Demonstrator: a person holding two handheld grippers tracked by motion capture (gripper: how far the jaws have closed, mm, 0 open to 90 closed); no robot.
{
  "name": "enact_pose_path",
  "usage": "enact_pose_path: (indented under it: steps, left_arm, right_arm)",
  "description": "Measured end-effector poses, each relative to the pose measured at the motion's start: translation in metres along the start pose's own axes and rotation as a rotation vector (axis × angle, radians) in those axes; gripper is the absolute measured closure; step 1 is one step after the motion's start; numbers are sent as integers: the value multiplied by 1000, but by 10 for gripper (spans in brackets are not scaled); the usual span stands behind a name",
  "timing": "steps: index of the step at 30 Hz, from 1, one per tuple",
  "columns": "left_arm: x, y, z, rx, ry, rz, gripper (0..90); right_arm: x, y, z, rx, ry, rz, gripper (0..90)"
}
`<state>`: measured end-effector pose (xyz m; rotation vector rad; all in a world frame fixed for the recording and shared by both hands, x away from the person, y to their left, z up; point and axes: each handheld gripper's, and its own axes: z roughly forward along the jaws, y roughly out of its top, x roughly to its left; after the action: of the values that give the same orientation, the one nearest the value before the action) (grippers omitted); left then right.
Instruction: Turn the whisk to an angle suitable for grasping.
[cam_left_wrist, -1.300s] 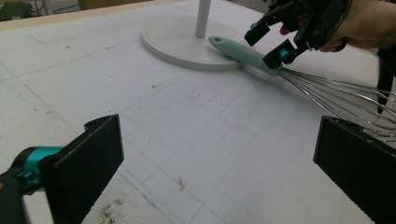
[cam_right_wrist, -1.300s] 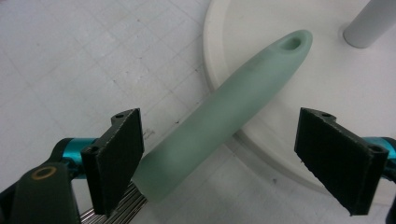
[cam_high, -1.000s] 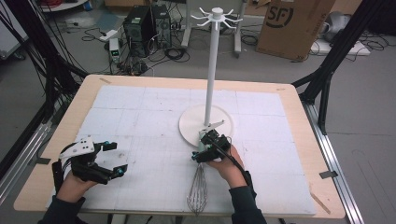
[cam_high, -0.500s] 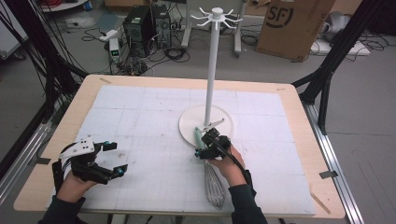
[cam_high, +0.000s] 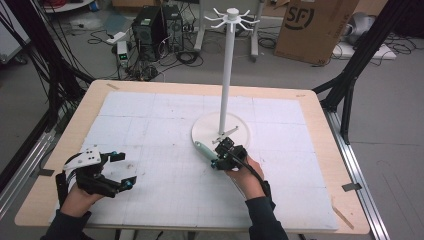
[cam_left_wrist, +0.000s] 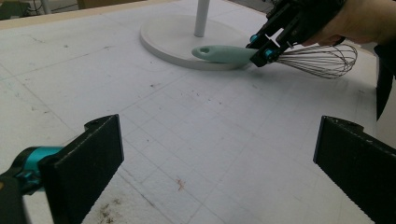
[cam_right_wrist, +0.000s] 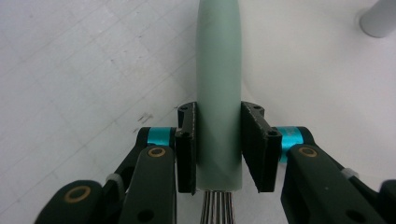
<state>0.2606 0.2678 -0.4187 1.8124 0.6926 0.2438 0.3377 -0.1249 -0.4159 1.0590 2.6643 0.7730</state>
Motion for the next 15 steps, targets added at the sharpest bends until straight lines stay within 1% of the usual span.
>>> enact_pose_path:
  steps: [1, 3, 4, 5, 7, 9, 10, 11, 13, 15]
  left_arm:
    - [0, 0, 0, 0, 0, 0, 22]
    - [0, 0, 0, 0, 1, 0, 22]
    - [0, 0, 0, 0, 1, 0, 22]
    - [0, 0, 0, 1, 1, 0, 22]
    - [-1, 0, 0, 2, 1, 1, 22]
    - [-1, 0, 0, 1, 0, 2, 22]
    - [-1, 0, 0, -3, 0, -1, 22]
    - [0, 0, 0, -2, 0, -1, 22]
    - [0, 0, 0, 0, 1, 1, 22]
    - [0, 0, 0, -1, 1, 0, 22]
  right_arm:
    - [0, 0, 0, 0, 7, -8, 682]
    - [0, 1, -1, 24, 12, -31, 682]
    - [0, 2, -1, 27, 11, -48, 681]
    - [1, 3, -1, 38, 6, -55, 681]
    - [2, 4, 1, 58, 5, -86, 683]
    - [3, 4, 3, 63, 2, -113, 690]
    - [4, 4, 3, 71, 2, -116, 693]
    - [5, 4, 3, 71, 0, -131, 693]
    - [8, 5, 5, 85, 3, -126, 696]
    - [9, 5, 9, 110, 3, -156, 697]
